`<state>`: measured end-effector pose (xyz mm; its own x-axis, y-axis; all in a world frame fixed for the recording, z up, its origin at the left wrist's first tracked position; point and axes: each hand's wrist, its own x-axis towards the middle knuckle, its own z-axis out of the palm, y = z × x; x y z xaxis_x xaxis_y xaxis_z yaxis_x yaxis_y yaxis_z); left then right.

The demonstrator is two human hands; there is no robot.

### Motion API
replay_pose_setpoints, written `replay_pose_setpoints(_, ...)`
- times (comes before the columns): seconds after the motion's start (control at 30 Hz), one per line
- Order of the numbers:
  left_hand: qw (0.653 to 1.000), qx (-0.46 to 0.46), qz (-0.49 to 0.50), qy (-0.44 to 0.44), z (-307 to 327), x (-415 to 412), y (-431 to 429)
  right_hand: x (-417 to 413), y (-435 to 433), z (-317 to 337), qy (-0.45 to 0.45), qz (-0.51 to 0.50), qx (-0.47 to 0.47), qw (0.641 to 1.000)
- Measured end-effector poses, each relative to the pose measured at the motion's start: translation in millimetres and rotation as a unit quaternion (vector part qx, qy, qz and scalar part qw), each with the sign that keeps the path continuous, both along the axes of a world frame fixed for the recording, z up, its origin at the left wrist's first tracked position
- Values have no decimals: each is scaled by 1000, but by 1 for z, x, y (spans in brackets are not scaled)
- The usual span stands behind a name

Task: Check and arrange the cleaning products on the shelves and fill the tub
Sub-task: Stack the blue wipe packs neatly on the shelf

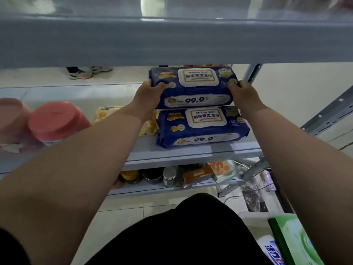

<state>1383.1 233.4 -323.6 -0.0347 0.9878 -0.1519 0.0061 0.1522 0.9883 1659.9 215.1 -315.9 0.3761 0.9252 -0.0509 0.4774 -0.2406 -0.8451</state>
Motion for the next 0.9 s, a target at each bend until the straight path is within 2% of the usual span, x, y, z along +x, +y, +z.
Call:
replay_pose_setpoints(0.27, 991, -23, -30, 127, -28, 1, 16, 5, 31, -22, -112, 36, -77, 990)
replay_pose_setpoints(0.37, 973, -7, -45, 227, -26, 3, 18, 11, 32, -32, -145, 49, -113, 982)
replay_pose_setpoints(0.53, 899, 31, -74, 431, -22, 11, 14, 13, 27, -38, -193, 67, -125, 971)
replay_pose_setpoints(0.63, 812, 70, -159, 557, -26, 21, 6, 3, 24, -39, -232, 88, -55, 967)
replay_pose_setpoints(0.67, 797, 74, -184, 571, -30, 24, 6, -3, 22, -38, -240, 121, -30, 963)
replay_pose_setpoints(0.77, 795, 64, -200, 569, -40, 26, 12, -11, 26, -38, -272, 227, -35, 934)
replay_pose_setpoints(0.9, 817, 86, -145, 552, -26, 26, 20, -10, 40, -37, -253, 202, -28, 946)
